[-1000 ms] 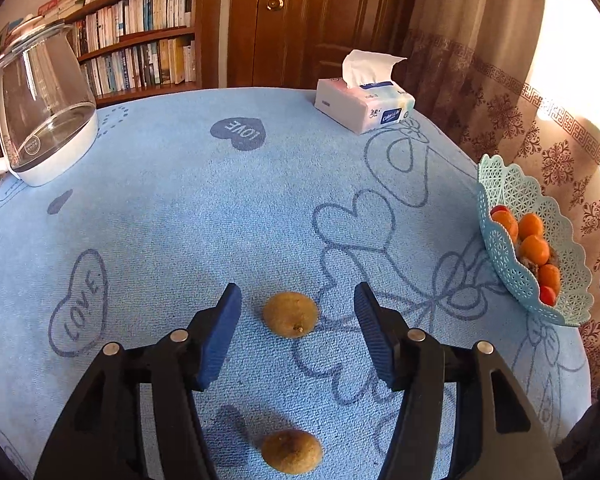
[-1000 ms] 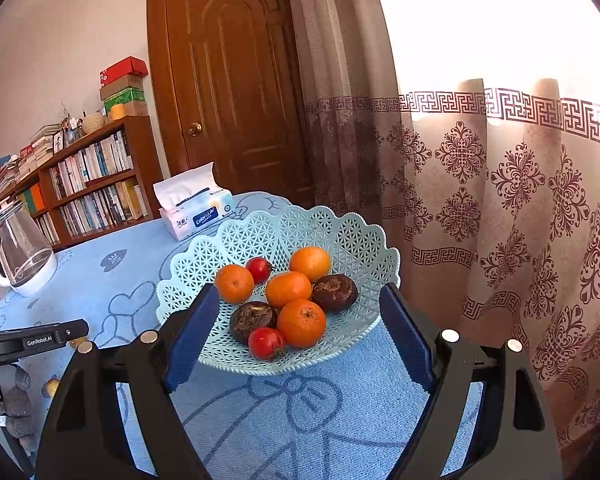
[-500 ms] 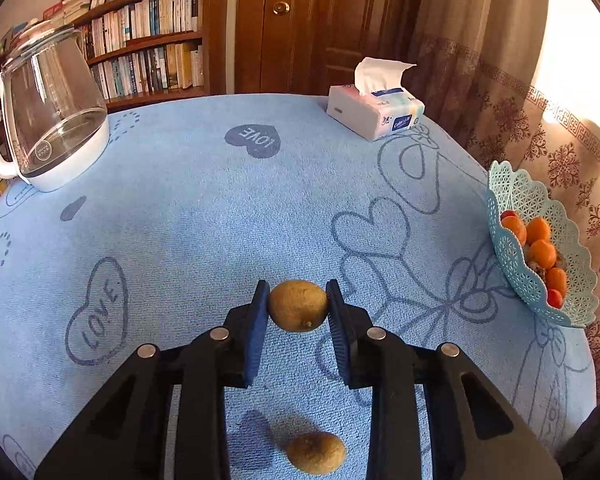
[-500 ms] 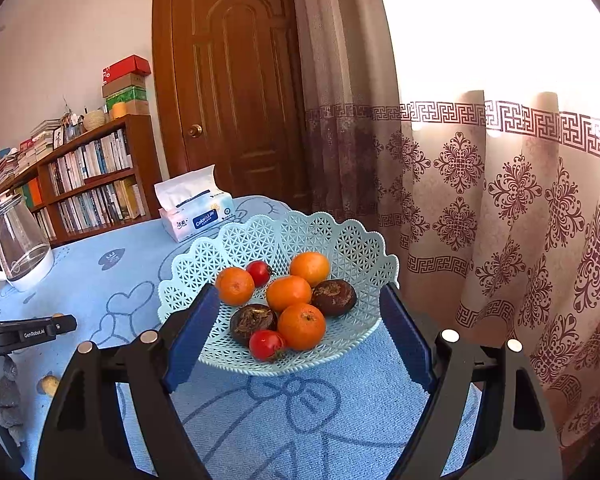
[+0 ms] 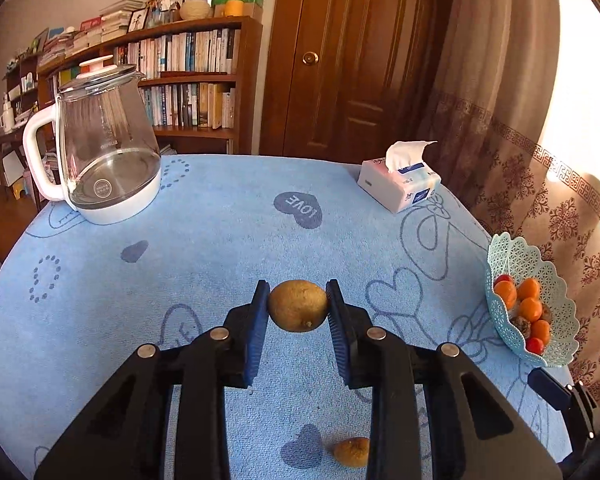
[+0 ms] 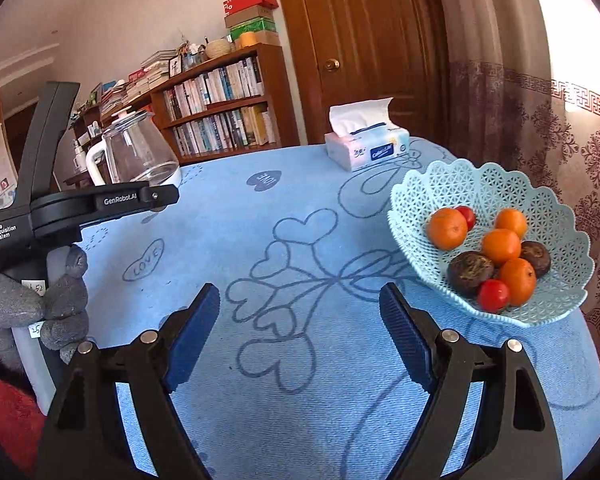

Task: Organize fruits
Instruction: 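Grasp another small yellow-brown fruit with the right tool while the left tool holds its fruit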

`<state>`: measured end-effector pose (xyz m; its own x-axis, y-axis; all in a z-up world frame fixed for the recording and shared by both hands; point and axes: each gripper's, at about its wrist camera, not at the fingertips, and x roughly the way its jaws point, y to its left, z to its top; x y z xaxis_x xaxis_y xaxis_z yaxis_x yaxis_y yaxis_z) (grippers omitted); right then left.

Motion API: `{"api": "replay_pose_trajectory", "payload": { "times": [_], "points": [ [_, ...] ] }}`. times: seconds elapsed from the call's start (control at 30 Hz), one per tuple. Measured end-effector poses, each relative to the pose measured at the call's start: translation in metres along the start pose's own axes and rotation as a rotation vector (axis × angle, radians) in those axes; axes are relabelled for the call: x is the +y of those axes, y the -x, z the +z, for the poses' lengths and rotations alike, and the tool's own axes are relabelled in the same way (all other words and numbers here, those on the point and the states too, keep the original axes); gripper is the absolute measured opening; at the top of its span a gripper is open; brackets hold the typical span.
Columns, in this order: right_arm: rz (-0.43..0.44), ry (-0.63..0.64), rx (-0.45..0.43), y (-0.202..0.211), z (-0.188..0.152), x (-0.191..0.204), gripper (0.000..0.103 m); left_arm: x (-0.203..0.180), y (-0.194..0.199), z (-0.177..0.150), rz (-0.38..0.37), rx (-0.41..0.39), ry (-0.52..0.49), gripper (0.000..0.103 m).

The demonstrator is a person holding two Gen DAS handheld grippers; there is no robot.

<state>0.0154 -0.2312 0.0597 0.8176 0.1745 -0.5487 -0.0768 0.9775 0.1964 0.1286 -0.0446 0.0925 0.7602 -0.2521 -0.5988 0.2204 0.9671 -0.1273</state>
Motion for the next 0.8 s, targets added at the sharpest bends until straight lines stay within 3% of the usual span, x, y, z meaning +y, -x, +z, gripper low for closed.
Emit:
{"api": "replay_pose_trajectory", "payload": {
  "times": [0.2,0.43,0.57,0.8],
  "points": [
    [0.089,0.031,0.104,-0.029,-0.005,0.032,0.083,0.005,0.007,0.002,0.048,-0.036,-0.006,0.029],
    [0.129,0.086,0.175,-0.051,-0.007,0.060,0.081,0.012,0.009,0.003,0.052,-0.043,0.010,0.029],
    [0.137,0.114,0.221,-0.065,-0.009,0.071,0.064,0.014,0.010,0.003,0.057,-0.047,0.013,0.029],
    [0.120,0.140,0.271,-0.082,-0.012,0.077,0.045,0.017,0.010,0.003,0.053,-0.043,0.024,0.029]
  ]
}}
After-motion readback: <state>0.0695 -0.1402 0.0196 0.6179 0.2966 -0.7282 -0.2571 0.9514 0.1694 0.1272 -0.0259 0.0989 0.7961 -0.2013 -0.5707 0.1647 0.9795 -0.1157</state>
